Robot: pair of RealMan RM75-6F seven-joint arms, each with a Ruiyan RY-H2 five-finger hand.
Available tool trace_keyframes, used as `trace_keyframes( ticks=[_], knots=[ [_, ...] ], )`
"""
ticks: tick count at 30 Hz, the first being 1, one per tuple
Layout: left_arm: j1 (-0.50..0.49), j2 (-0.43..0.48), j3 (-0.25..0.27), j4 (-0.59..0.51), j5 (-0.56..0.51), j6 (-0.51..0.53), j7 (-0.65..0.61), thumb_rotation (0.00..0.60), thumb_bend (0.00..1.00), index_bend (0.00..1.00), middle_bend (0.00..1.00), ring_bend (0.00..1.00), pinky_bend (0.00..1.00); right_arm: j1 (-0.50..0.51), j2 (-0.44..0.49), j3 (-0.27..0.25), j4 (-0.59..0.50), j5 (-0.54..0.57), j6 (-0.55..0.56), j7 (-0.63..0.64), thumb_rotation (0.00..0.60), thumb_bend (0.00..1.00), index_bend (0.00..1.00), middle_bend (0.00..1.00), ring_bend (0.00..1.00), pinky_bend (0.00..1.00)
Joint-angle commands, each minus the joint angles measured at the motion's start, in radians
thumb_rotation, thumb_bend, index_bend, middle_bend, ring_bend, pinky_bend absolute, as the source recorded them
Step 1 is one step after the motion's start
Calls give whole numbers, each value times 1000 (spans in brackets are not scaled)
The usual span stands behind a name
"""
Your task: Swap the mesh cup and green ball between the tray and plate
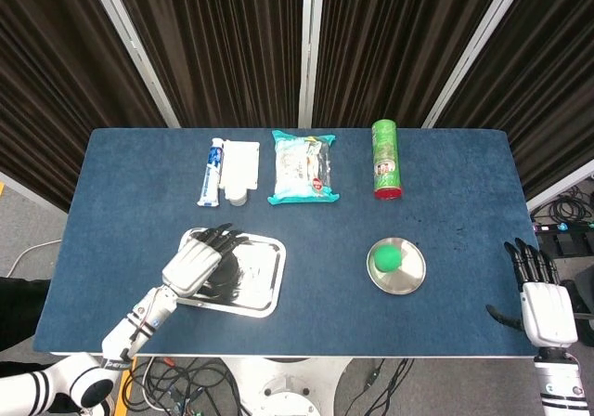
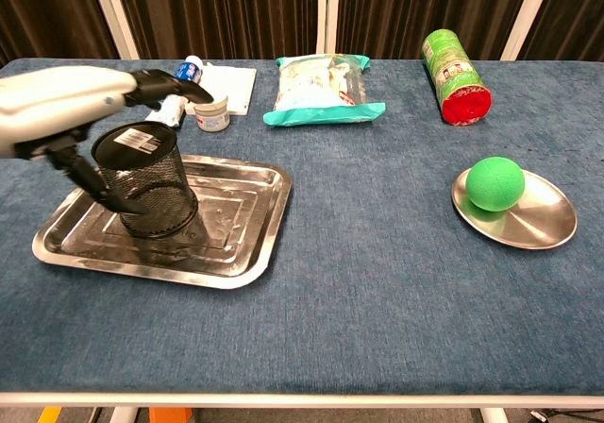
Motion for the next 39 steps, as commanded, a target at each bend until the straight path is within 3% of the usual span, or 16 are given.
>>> trace_keyframes(
  ticks=[1,8,11,23,32,39],
  knots=[
    [-27,-14,-6,34,-23,-30,-19,600,4,107,83,18,174,0,0,0,6,4,-3,5,600,0,0,0,0,0],
    [-52,-10,7,58,-59,-61,-30,600,9,109,129,45,200,2,-5,1,18,16,-10,13,600,0,0,0,0,0],
    [-56,-12,13,55,-72,-60,-17,600,30,155,216,113,273,4,-7,0,18,16,-12,13,600,0,0,0,0,0],
    [-76,-25,7,77,-94,-22,-3,600,129,336,324,258,559,1,-6,-1,18,17,-5,17,600,0,0,0,0,0],
    [-101,-7,-2,45,-80,-7,-10,600,147,369,356,291,594,0,-7,0,23,19,-2,24,600,0,0,0,0,0],
    [-216,-43,-86,43,-52,-45,-46,600,147,369,357,292,591,-4,-4,1,21,21,5,28,600,0,0,0,0,0]
  ],
)
